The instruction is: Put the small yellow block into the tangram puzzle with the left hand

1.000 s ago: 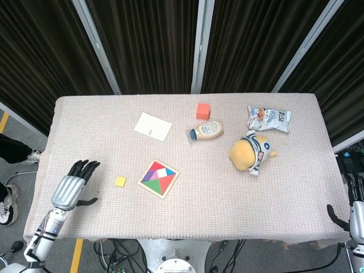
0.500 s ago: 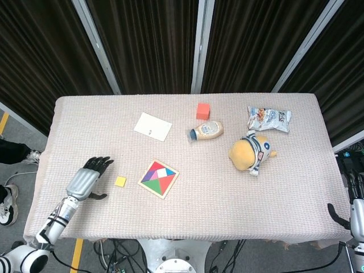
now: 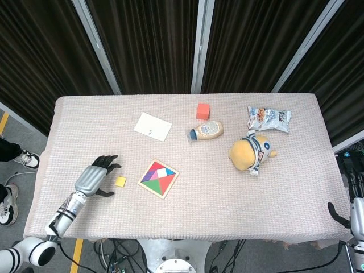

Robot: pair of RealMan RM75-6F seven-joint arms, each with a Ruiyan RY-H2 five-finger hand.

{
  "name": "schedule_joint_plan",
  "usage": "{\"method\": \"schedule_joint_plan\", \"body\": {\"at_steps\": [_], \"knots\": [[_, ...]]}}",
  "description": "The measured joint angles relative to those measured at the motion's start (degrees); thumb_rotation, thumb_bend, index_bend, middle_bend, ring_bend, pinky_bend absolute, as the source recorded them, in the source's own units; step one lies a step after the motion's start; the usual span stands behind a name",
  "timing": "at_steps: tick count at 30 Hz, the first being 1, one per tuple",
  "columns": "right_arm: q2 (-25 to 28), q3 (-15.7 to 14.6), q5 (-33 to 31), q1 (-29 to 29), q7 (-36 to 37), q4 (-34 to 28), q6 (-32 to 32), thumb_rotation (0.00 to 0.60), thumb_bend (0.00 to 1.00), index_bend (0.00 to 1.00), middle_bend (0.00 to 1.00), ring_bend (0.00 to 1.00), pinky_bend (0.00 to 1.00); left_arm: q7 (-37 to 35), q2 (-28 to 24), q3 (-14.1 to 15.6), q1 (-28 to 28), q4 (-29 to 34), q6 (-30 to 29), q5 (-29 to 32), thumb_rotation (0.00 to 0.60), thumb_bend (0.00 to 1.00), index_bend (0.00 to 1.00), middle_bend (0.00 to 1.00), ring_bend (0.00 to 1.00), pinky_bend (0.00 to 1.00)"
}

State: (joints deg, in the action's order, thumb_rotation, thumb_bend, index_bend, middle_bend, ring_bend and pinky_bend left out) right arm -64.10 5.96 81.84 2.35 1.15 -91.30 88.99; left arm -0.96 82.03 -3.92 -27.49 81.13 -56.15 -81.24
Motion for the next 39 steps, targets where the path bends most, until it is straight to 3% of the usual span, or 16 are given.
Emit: {"method": "schedule_joint_plan", "body": {"at_steps": [12, 39], "knots": [[-0.11, 0.12, -0.91, -0.48, 0.19, 0.65, -1.09, 0.6, 0.21, 0.0, 0.0, 0.0, 0.0, -0.8, 1.92, -0.21, -1.85, -2.57, 1.56, 1.76, 0.6, 0.26, 0.32, 0.02, 0.0, 0.0], [-0.76, 0.33, -2.33, -1.02, 1.02, 1.82, -2.31, 0.6, 0.21, 0.0, 0.0, 0.0, 0.0, -0.94, 3.26, 0.75, -3.04, -3.12, 1.88, 2.65, 0.6, 0.28, 0.4, 0.02, 0.0, 0.0]]}}
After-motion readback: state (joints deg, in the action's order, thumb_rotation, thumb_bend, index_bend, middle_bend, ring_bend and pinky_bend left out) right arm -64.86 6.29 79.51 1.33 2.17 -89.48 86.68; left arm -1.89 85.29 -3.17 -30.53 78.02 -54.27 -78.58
